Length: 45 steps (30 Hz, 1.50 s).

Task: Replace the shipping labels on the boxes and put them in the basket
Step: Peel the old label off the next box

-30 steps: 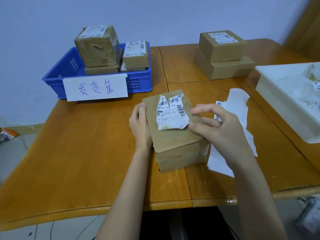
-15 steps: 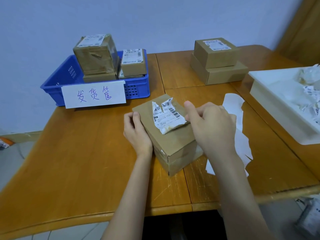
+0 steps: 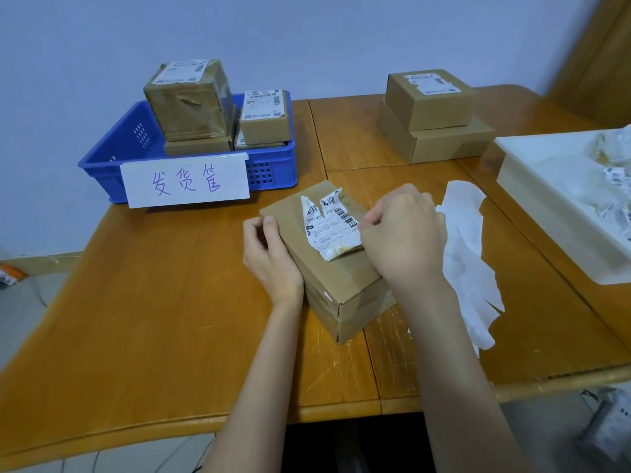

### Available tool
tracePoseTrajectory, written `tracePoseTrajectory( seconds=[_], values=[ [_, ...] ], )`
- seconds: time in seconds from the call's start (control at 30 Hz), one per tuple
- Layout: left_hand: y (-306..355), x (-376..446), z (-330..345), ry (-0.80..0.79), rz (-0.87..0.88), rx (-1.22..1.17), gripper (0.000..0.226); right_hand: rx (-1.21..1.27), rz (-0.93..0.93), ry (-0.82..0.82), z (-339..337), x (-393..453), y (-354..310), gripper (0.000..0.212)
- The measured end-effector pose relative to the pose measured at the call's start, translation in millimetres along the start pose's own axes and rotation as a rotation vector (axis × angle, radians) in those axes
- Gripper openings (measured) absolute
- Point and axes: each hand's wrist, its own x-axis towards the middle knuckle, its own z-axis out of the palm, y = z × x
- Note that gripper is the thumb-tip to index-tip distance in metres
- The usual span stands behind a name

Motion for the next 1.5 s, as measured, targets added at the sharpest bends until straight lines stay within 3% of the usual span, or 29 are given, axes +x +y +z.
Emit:
tracePoseTrajectory(
  seconds=[0.23, 0.33, 0.43, 0.57, 0.6, 0.83, 1.17, 1.33, 1.5],
  values=[
    [0.4, 1.4, 0.6, 0.003, -0.036, -0.023, 0.023, 0.058, -0.038, -0.251, 5.1, 0.6, -6.2, 0.036],
    [2.0, 1.0, 0.9, -0.014, -0.042, -0.039, 0.023, 0.126, -0.068, -0.25, 9.3, -0.9, 0.8, 0.039],
    [1.9, 0.6, 0.5, -0.023, -0.053, -0.049, 0.023, 0.257, -0.055, -0.259, 10.2, -1.7, 8.9, 0.028],
    [3.7, 0.0, 0.9, -0.017, -0.071, -0.045, 0.023, 0.575, 0.058, -0.16, 4.0, -3.0, 13.0, 0.01],
    [4.3, 0.1, 0.6, -0.013, -0.075, -0.043, 0.023, 0.609, 0.073, -0.146, 3.4, -3.1, 14.0, 0.015],
    [5.0, -1.0, 0.5, -0.016, -0.071, -0.038, 0.023, 0.349, -0.019, -0.114, 13.1, -2.3, 10.0, 0.012],
    [5.8, -0.5, 1.9, -0.044, -0.085, -0.04, 0.024, 0.421, 0.038, -0.12, 16.6, -4.9, 14.7, 0.011],
    [2.8, 1.2, 0.8, -0.051, -0.098, -0.033, 0.025, 0.601, 0.033, -0.069, 15.4, -8.2, 17.6, 0.015],
    [5.3, -0.6, 0.9, -0.032, -0.092, -0.025, 0.024, 0.405, 0.02, -0.139, 8.5, -1.4, 11.3, 0.029]
  ],
)
